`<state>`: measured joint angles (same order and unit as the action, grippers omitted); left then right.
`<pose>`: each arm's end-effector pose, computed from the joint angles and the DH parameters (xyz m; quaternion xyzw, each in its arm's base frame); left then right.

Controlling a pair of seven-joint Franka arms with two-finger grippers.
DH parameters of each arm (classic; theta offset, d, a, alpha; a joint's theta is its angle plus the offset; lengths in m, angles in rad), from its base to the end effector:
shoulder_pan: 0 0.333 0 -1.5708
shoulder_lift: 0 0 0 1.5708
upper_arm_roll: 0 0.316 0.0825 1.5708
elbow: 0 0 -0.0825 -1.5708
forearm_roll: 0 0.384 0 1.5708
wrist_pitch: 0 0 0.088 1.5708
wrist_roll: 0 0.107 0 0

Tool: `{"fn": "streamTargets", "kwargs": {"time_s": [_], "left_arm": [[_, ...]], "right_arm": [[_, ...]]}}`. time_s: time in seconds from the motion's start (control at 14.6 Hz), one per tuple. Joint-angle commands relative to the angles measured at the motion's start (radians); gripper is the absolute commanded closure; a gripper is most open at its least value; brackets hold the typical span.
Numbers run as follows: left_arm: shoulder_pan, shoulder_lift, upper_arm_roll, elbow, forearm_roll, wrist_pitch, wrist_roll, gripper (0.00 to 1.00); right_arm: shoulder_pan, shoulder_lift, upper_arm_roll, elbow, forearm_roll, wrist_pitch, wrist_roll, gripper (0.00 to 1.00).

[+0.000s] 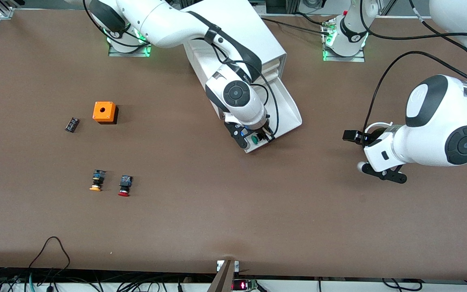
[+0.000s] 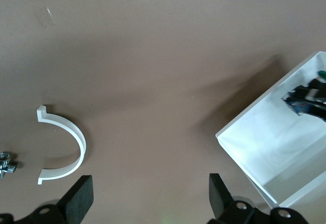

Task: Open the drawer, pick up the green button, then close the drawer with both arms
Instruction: 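Lift the green button out with the right gripper while the left gripper withdraws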

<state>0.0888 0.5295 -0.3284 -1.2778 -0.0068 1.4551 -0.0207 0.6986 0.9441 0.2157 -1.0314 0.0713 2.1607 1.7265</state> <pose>0.6571 -0.1144 0.4380 0.9780 -0.0998 -0.1712 0.0658 0.5329 0.5920 0.2972 -0.8787 0.4526 0.0849 0.1262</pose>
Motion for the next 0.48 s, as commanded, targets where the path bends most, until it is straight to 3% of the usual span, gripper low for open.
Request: {"fn": "streamTargets", "kwargs": {"time_s": [0.0,0.14,0.41], "left_arm": [[0.002,0.009,-0.001,0.011,-0.001,-0.002,-0.155,0.00],[-0.007,-0.011,-0.003,-0.053,0.005,0.094,-0.217,0.00],[-0.011,-0.075,-0.021,-0.274,0.004,0.390,-0.390,0.00]], "right_arm": [[-0.019,-0.054,-0.006,0.002,-0.016,-0.042,-0.091,1.00],[-0.050,-0.086,-0.004,0.002,-0.015,-0.074,-0.201,1.00],[-0.135,-0.119,0.001,-0.001,-0.013,-0.150,-0.489,1.00]]}}
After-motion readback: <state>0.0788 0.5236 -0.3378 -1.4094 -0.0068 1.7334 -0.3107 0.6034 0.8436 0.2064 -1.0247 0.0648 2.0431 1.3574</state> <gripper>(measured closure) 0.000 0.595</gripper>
